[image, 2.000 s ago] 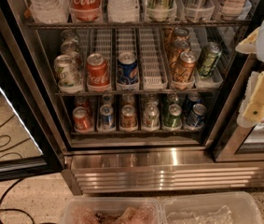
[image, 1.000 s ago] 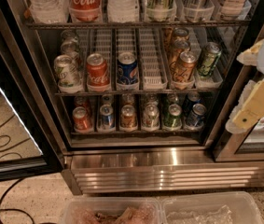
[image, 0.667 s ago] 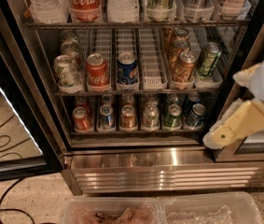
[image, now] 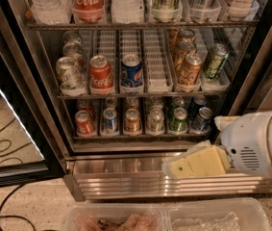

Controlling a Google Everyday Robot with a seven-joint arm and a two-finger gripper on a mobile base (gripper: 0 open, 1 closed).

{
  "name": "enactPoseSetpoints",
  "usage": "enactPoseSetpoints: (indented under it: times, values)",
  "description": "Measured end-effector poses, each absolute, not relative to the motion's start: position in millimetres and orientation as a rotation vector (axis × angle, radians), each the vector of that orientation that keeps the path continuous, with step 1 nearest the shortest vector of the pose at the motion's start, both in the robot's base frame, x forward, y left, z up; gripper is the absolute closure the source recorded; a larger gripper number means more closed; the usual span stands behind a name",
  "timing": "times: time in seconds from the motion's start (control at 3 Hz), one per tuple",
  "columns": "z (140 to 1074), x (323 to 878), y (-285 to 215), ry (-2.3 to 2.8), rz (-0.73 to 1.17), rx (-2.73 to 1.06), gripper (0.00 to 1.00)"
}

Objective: Pick water bottle from top shelf of fridge

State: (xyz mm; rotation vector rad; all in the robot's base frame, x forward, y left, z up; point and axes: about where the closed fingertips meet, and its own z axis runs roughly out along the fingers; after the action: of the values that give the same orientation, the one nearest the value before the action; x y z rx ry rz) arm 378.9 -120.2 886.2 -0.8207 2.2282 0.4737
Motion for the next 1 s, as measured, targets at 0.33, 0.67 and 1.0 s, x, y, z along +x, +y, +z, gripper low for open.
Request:
enactPoseSetpoints:
  times: [0.33, 0.67, 1.0]
  values:
    - [897.8, 405.7, -122.8, 2.084, 0.472, -0.669, 0.0]
    - [918.6, 422.2, -127.3, 2.005, 0.431, -0.606, 0.0]
    - [915.5, 416.2, -122.5, 2.019, 0.422, -0.596, 0.0]
